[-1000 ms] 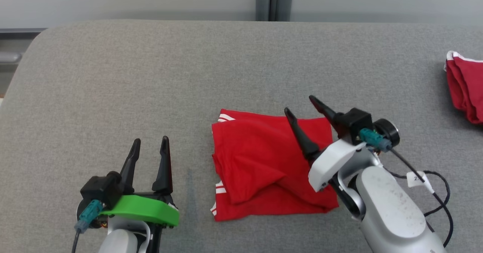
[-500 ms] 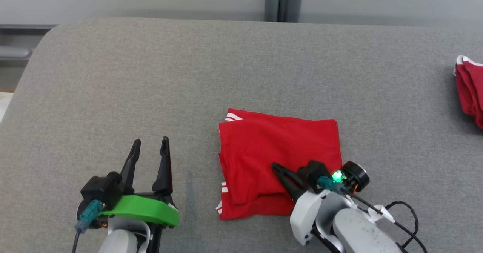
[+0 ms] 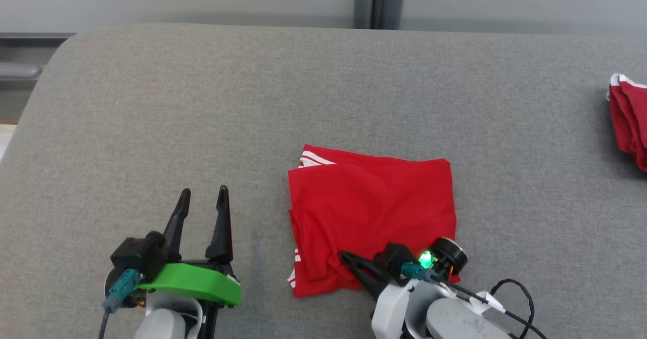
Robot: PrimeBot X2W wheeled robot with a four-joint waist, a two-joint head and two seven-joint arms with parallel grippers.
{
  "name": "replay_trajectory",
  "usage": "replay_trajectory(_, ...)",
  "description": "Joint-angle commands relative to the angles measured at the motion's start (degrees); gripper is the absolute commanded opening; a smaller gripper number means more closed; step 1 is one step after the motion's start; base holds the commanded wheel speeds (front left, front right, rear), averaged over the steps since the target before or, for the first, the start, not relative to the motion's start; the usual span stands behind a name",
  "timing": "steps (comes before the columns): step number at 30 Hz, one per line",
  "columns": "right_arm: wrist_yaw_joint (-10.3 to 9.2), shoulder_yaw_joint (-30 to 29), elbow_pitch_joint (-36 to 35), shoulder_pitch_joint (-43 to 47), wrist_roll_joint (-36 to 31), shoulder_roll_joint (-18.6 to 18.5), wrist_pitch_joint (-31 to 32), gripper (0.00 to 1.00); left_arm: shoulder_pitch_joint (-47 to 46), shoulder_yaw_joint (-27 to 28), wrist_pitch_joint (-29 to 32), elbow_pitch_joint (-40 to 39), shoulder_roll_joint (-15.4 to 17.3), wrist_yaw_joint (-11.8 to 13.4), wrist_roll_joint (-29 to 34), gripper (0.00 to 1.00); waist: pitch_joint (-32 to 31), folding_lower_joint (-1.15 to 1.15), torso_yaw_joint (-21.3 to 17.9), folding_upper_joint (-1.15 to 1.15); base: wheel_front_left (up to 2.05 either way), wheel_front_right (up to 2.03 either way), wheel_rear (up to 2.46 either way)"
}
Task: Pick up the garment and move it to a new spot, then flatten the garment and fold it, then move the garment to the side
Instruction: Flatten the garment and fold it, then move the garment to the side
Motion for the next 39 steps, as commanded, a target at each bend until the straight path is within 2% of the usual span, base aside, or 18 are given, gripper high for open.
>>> replay_trajectory(1,-0.07,-0.53,0.02,-1.06,0.55,-0.24,-1.1,0.0,0.15,0.03,-0.15,0.05,0.02,-0.1,0.58,1.0,0.02,0.0,-0.42,0.0,0.0,0.0,0.0)
replay_trajectory(6,-0.07,-4.68,-2.05,-1.77,1.12,-0.24,-3.79,0.0,-0.48,0.3,-0.15,-1.02,-0.01,-0.22,1.24,1.0,-0.27,0.0,-1.86,0.0,0.0,0.0,0.0)
replay_trajectory(7,-0.07,-5.98,-2.69,-1.65,1.12,-0.24,-4.15,0.04,-0.63,0.34,-0.14,-1.29,-0.03,-0.25,1.35,1.0,-0.36,0.0,-2.11,0.0,0.0,0.0,0.0)
replay_trajectory(9,-0.07,-9.09,-4.24,-0.95,0.66,-0.24,-4.73,0.3,-0.79,0.19,-0.09,-1.59,-0.07,-0.3,1.57,1.0,-0.63,0.0,-2.82,0.0,0.0,0.0,0.0)
replay_trajectory(11,-0.07,-12.74,-6.11,0.05,0.07,-0.25,-5.07,0.51,-0.81,0.04,-0.09,-1.75,-0.11,-0.35,1.84,1.0,-0.93,0.0,-3.57,0.0,0.0,0.0,0.0)
replay_trajectory(12,-0.07,-14.78,-7.17,0.69,-0.33,-0.24,-5.27,0.87,-0.83,-0.1,-0.09,-1.77,-0.14,-0.37,2.05,1.0,-1.11,0.0,-3.99,0.0,0.0,0.0,0.0)
replay_trajectory(13,-0.07,-16.46,-8.04,1.19,-0.63,-0.23,-5.35,1.0,-0.81,-0.08,-0.09,-1.71,-0.14,-0.39,2.18,1.0,-1.25,0.0,-4.32,0.0,0.0,0.0,0.0)
replay_trajectory(20,-0.07,-28.88,-15.13,6.53,-1.29,-0.22,-5.44,1.0,0.83,0.77,-0.09,-2.02,-0.25,-0.47,3.18,1.0,-2.73,0.0,-6.86,0.0,0.0,0.0,0.0)
replay_trajectory(24,-0.07,-33.51,-18.02,9.62,-1.69,-0.22,-5.44,1.0,1.88,1.75,-0.09,-2.0,-0.32,-0.49,3.68,1.0,-3.42,0.0,-7.89,0.0,0.0,0.0,0.0)
replay_trajectory(30,-0.07,-38.04,-20.66,13.7,-2.06,-0.2,-5.46,1.0,4.21,3.66,-0.09,-1.73,-0.37,-0.37,4.16,1.0,-4.16,0.0,-8.74,0.0,0.0,0.0,0.0)
replay_trajectory(39,-0.07,-40.28,-22.16,17.2,-1.04,-0.21,-5.47,1.0,6.92,5.46,-0.09,-2.01,-0.41,-0.12,4.67,1.0,-4.26,0.0,-9.64,0.0,0.0,0.0,0.0)
